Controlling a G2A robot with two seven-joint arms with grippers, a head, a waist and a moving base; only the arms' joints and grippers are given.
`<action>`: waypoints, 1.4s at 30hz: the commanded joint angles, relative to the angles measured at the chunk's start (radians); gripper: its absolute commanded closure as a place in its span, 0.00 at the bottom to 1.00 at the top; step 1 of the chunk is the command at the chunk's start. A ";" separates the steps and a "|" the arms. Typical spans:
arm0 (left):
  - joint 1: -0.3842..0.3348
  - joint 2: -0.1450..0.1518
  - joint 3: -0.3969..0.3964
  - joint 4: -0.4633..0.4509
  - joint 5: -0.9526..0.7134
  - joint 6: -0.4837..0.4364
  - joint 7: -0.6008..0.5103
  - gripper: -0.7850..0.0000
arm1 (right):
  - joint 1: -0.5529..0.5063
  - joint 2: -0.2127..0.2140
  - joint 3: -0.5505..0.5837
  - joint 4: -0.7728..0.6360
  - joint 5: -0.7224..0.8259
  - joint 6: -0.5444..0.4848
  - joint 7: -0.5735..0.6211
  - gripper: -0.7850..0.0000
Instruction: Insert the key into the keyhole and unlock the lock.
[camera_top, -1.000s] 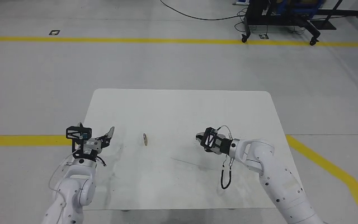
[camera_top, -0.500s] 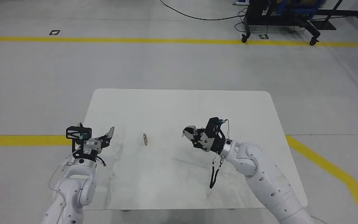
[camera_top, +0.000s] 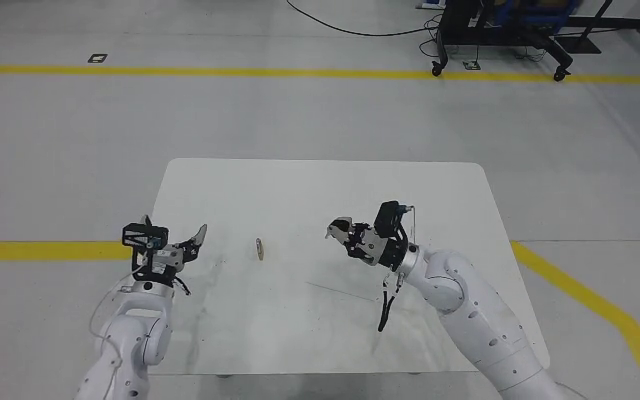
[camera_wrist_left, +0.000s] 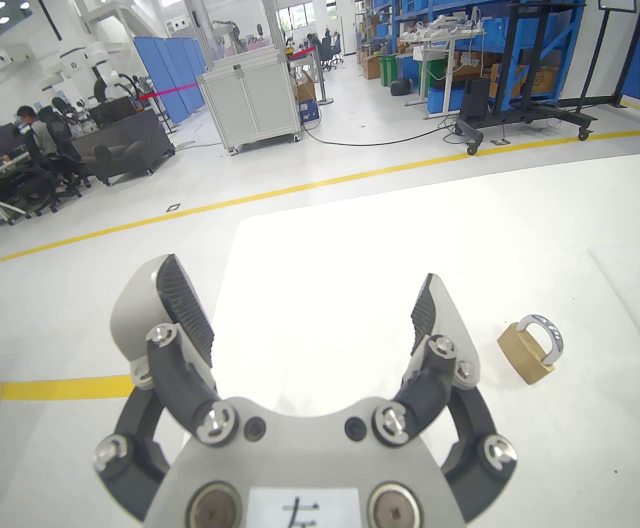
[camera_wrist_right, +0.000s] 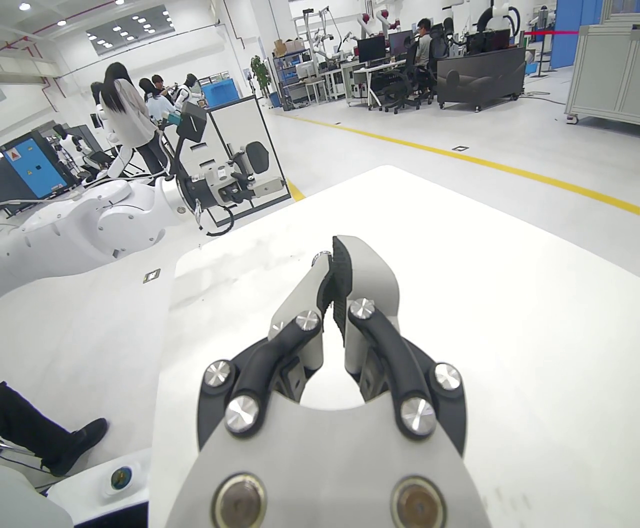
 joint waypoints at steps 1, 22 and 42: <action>-0.021 -0.009 0.027 -0.006 -0.252 -0.051 -0.021 0.00 | -0.007 -0.003 0.000 0.006 0.104 0.012 -0.011 1.00; -0.217 -0.026 0.097 0.079 -1.035 -0.159 -0.418 0.00 | -0.028 -0.017 0.001 -0.001 0.280 0.053 -0.082 1.00; -0.345 -0.031 0.255 0.238 -1.493 -0.537 -0.861 0.01 | -0.062 -0.028 -0.027 -0.018 0.489 0.106 0.028 1.00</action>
